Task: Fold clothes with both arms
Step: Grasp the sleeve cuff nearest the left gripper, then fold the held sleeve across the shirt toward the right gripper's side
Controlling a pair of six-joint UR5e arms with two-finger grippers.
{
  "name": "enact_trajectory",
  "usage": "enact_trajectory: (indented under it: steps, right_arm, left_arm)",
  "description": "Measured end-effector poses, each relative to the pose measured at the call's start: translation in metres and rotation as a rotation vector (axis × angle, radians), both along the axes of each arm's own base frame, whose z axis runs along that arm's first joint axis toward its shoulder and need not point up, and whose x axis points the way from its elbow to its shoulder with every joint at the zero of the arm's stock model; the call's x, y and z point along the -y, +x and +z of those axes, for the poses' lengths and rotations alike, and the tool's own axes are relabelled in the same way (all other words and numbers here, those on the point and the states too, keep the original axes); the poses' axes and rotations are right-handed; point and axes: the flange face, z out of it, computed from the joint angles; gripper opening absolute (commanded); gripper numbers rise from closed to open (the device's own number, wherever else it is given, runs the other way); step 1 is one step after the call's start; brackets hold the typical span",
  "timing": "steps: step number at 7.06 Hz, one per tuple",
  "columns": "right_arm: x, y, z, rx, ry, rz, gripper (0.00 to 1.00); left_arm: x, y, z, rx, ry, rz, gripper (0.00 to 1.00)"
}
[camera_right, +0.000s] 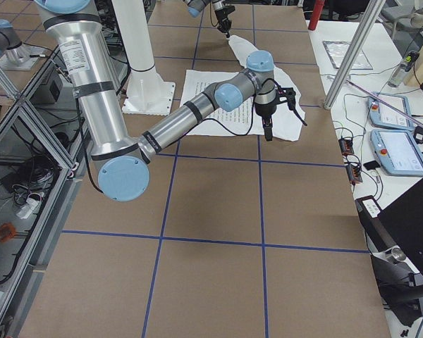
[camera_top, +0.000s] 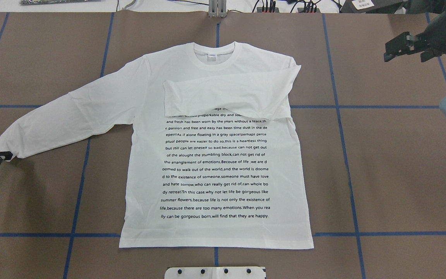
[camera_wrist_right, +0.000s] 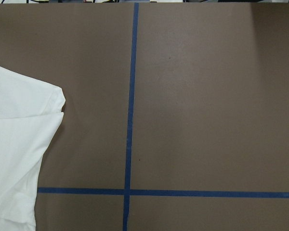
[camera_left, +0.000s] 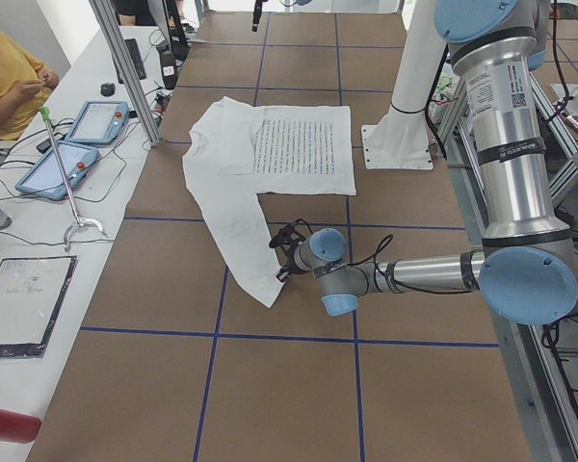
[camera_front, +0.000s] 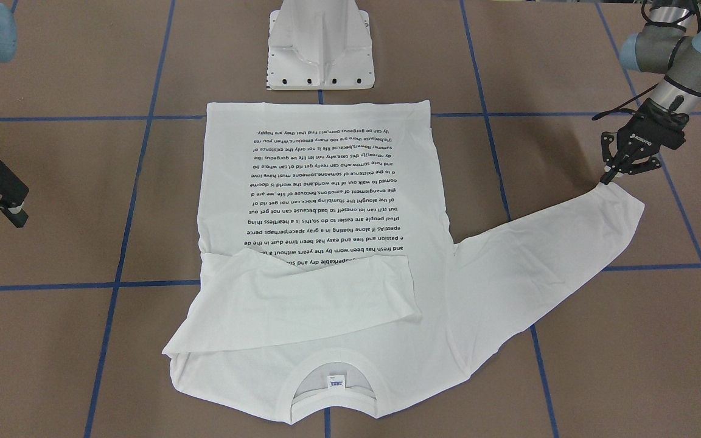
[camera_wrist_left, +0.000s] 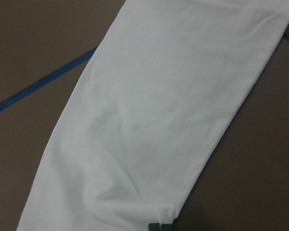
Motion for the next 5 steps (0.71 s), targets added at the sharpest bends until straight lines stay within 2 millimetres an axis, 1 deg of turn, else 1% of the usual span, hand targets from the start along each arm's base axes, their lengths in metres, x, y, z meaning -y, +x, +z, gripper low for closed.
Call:
enact_trajectory:
  steps: [1, 2, 3, 4, 5]
  right_arm:
    - [0.000, 0.000, 0.000, 0.000, -0.001, 0.000, 1.00]
    - [0.000, 0.000, 0.001, 0.000, -0.003, 0.001, 1.00]
    - [0.001, 0.000, 0.001, 0.000, -0.004, 0.002, 1.00]
    - [0.000, 0.000, 0.001, 0.000, -0.005, 0.002, 1.00]
    - [0.000, 0.000, 0.001, 0.001, -0.006, 0.002, 1.00]
  left_arm:
    - [0.018, 0.007, -0.027, -0.069, -0.006, -0.004, 0.00]
    - [0.045, 0.021, -0.064, -0.159, -0.050, -0.008, 0.00]
    - [0.078, 0.042, -0.112, -0.249, -0.112, -0.020, 0.00]
    - [0.111, 0.067, -0.165, -0.315, -0.176, -0.038, 0.00]
    - [0.145, 0.096, -0.228, -0.362, -0.244, -0.058, 0.00]
